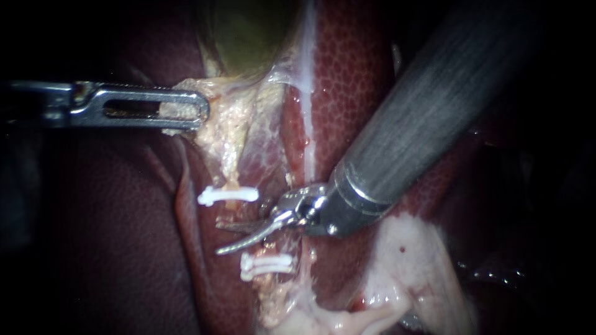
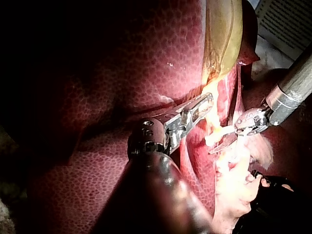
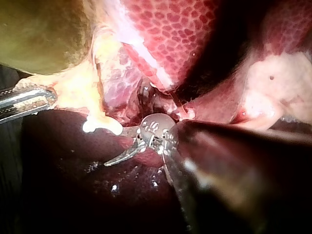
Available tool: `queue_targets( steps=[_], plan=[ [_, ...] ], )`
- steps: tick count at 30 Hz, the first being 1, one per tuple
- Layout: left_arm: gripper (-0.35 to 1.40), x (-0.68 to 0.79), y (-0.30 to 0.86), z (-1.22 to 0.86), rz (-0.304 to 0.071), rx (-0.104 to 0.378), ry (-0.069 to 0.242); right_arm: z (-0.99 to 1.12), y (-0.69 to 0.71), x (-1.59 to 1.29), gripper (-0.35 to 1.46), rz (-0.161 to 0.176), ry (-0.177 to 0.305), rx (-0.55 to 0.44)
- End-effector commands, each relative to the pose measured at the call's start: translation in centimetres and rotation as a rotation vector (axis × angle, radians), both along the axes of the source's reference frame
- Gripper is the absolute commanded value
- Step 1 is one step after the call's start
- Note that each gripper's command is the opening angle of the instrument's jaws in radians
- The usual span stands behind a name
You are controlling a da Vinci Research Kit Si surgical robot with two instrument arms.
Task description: Go back from the cut left tube
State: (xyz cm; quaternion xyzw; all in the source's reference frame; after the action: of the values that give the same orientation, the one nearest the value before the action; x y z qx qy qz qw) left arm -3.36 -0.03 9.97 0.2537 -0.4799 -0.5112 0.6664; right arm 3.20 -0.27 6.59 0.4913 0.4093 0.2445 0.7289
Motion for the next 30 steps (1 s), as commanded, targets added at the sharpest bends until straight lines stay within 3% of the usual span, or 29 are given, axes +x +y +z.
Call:
queue_targets(
  steps=[1,7,13,17,22,30],
  plan=[
    [-0.35,0.0,0.0,0.0,0.0,0.0,0.0,-0.01,-0.01,-0.01,1.33,-0.004,0.017,-0.036],
    [-0.35,0.0,0.0,0.0,-0.002,-0.001,0.002,-0.11,-0.07,-0.16,1.43,0.03,0.061,-0.257],
    [-0.35,0.01,0.0,0.01,-0.002,-0.001,0.002,-0.23,-0.02,-0.5,1.43,0.039,0.07,-0.347],
    [-0.35,0.01,0.0,0.01,-0.002,-0.001,0.002,-0.34,0.11,-0.78,1.43,0.037,0.12,-0.432],
    [-0.35,0.01,0.0,0.01,-0.002,-0.001,0.002,-0.5,0.35,-1.17,1.43,0.088,0.175,-0.489],
    [-0.35,0.01,0.0,0.01,-0.002,-0.001,0.002,-0.85,0.64,-1.54,1.43,0.127,0.16,-0.548]
  ],
)
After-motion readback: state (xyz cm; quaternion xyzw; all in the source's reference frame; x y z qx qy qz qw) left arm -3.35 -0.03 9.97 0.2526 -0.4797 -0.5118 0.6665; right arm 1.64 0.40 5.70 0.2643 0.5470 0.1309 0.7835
